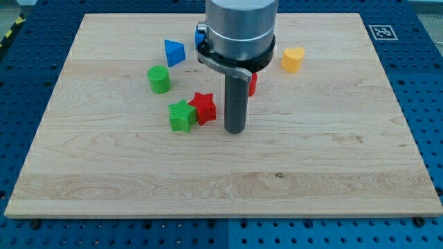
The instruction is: Push the red star left beside the green circle
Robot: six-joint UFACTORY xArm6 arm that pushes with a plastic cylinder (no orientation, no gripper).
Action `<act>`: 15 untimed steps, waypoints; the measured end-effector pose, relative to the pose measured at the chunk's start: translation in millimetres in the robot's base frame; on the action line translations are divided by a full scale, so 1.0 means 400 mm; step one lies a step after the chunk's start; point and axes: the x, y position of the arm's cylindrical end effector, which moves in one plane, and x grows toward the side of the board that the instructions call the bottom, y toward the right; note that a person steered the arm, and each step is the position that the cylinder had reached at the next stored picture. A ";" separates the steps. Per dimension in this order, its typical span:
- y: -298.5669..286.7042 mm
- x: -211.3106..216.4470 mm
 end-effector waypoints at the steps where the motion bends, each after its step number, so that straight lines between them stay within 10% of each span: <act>1: -0.028 -0.026; 4: -0.201 -0.216; 15: -0.541 -0.149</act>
